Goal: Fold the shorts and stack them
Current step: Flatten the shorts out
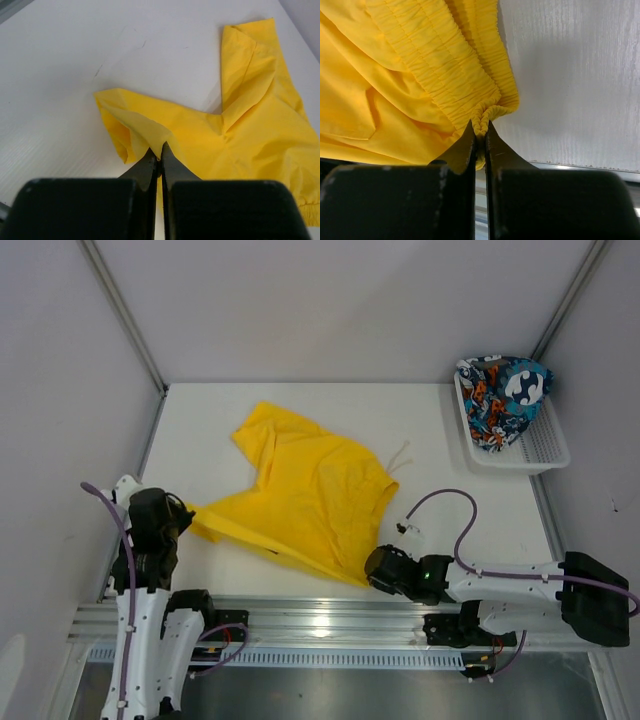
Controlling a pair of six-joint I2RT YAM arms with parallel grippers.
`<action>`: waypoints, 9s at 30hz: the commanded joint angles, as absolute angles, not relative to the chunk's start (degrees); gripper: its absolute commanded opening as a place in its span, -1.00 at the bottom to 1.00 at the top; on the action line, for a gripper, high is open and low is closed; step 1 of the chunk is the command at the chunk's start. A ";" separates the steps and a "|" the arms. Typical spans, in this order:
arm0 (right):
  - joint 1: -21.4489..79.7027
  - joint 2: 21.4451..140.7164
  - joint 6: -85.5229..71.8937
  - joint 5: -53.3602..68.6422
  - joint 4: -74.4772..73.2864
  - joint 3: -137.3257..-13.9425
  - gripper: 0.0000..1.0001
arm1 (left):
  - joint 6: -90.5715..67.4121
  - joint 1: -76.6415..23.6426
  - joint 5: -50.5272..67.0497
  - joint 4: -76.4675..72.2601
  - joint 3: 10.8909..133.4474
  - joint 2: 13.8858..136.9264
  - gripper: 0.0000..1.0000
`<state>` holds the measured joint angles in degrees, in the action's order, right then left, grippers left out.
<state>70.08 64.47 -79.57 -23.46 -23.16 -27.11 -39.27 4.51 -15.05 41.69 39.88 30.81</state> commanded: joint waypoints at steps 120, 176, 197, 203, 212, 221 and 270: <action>43.42 158.21 -5.27 -4.04 -19.60 -144.23 -0.75 | -47.20 -32.43 5.63 20.21 11.43 15.65 -1.00; 42.45 138.60 -9.76 39.56 -4.65 -123.21 0.36 | -48.08 -32.43 3.25 23.38 12.57 15.56 -1.00; 48.07 145.46 -0.36 39.02 -23.89 -125.77 0.22 | -47.37 -32.43 2.02 22.85 13.71 17.75 -1.00; 48.08 145.28 -1.13 43.32 -22.07 -125.69 0.36 | -47.46 -32.43 2.20 23.20 13.97 17.75 -1.00; 40.52 141.86 -20.23 57.14 -0.33 -121.81 0.36 | -47.64 -32.43 1.93 23.47 14.41 17.58 -1.00; 37.00 142.55 -11.45 31.93 -16.86 -128.31 0.42 | -47.81 -32.43 2.02 23.82 14.77 17.75 -1.00; 20.83 149.96 -35.69 33.66 4.65 -131.33 0.51 | -46.49 -32.17 -1.68 30.58 25.58 26.63 -0.95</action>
